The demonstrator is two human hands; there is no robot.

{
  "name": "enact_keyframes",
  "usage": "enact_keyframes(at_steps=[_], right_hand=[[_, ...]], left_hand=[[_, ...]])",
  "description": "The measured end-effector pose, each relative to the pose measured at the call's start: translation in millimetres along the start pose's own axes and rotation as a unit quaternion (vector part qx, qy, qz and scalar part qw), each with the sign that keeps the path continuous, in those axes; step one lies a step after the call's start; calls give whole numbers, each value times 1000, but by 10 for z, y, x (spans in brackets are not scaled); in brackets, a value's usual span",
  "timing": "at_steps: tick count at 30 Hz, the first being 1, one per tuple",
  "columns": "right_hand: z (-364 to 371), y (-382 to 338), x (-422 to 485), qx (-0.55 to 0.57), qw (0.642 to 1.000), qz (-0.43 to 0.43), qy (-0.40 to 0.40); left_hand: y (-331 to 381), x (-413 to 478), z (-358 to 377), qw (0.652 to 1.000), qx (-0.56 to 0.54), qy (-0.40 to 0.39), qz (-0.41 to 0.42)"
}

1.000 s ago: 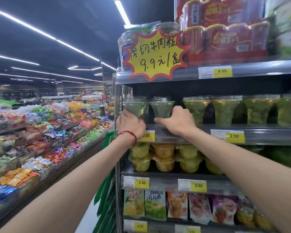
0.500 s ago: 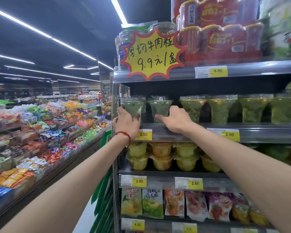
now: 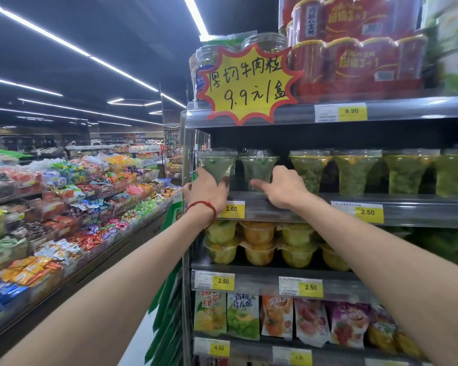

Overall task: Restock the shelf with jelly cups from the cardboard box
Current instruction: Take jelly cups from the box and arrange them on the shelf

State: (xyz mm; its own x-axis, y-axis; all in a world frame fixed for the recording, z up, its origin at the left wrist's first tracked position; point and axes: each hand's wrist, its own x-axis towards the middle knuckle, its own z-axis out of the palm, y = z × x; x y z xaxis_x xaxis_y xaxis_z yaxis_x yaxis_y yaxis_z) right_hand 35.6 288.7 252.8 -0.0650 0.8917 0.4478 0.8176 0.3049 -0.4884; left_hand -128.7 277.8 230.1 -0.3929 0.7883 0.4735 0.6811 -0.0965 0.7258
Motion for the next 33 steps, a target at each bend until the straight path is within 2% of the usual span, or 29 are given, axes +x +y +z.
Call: enact_keyframes(at_steps=[8,13,17,19,21,23,26,30,33], right_hand=[[15,-19,-19,-4,1000,11,3],[-91,-88,-127,9,999,-11,-50],[-229,-29,-265,-32,996,-58,-66],[-286,59,-320,-50,992,-92,-66],[-329,178,-362,-44,989,-133,-50],[-434,358,-426,-14,984,-178,-18],[-601,644,-524,54,975,-216,27],[-771,1063,-675,122,968,-206,76],[-893,1307,-777,141,971,-153,115]], left_hand=[[-21,20,14,998,40,21,37],[-44,47,20,990,124,27,61],[43,-107,52,983,177,38,19],[133,-242,90,989,139,44,-16],[224,-370,136,994,59,88,-24],[355,-521,228,988,-11,155,17],[545,-695,402,970,-38,225,81],[827,-863,715,972,-17,210,100],[995,-946,907,981,16,172,92]])
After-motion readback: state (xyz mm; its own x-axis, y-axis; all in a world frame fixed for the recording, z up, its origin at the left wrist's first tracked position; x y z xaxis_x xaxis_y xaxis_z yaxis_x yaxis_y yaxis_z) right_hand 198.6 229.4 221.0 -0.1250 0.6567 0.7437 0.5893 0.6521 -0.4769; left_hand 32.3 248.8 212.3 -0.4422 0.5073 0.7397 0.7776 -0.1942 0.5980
